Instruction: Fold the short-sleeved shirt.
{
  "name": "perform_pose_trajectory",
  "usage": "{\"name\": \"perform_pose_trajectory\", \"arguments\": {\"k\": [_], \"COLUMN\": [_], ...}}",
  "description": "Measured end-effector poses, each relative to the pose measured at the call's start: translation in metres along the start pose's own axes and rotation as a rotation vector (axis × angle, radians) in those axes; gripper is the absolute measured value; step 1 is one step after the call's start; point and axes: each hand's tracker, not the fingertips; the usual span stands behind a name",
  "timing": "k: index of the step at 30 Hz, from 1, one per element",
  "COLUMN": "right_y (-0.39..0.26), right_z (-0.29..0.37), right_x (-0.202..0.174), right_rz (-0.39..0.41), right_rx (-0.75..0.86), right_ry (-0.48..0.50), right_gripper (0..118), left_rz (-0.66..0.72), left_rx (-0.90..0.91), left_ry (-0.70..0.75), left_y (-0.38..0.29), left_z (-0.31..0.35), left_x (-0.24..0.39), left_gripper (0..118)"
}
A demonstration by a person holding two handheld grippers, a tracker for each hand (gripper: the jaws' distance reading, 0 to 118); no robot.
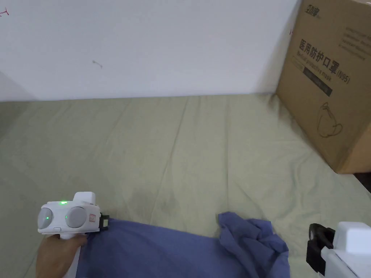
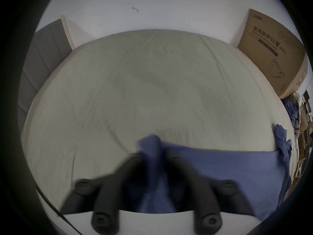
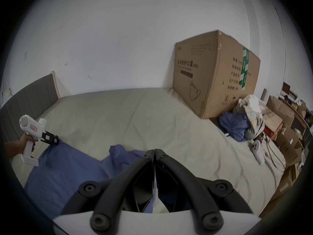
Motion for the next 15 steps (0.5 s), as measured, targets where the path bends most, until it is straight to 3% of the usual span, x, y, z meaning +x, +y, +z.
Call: {"name": "perform_pose_trajectory", "arguments": {"k": [1, 3, 4, 5, 7, 12, 15], "right_y": [-0.001, -0.005, -0.005, -0.007, -0.014, -0.030, -0.042], "right_z": [-0.005, -0.020, -0.029, -0.036, -0.058, -0.111, -0.138], "right_x": [0.001, 0.004, 0.006, 0.007, 0.008, 0.003, 0.000], "right_rz": [-0.020, -0.046, -0.053, -0.072, -0.102, -0.101, -0.071], "right_rx": [-0.030, -0.090, -0.139, -0.161, -0.230, -0.374, -0.457], "right_ry": [0.006, 0.002, 0.019, 0.028, 0.032, 0.035, 0.053], "right_gripper": [2, 15, 32, 60, 87, 87, 64], "left_rz": [0.005, 0.009, 0.017, 0.024, 0.025, 0.005, 0.002], "left_rx": [0.008, 0.048, 0.103, 0.122, 0.172, 0.222, 0.240], "left_ry": [-0.038, -0.032, -0.032, -0.042, -0.075, -0.096, -0.106], "left_y": [-0.001, -0.003, -0.005, -0.006, -0.009, -0.017, -0.022], "left_z": [0.005, 0.021, 0.033, 0.043, 0.068, 0.113, 0.130], "left_x": [0.001, 0.002, 0.000, -0.001, -0.005, -0.009, -0.008], "left_gripper": [2, 1, 1, 1, 1, 0, 0]}}
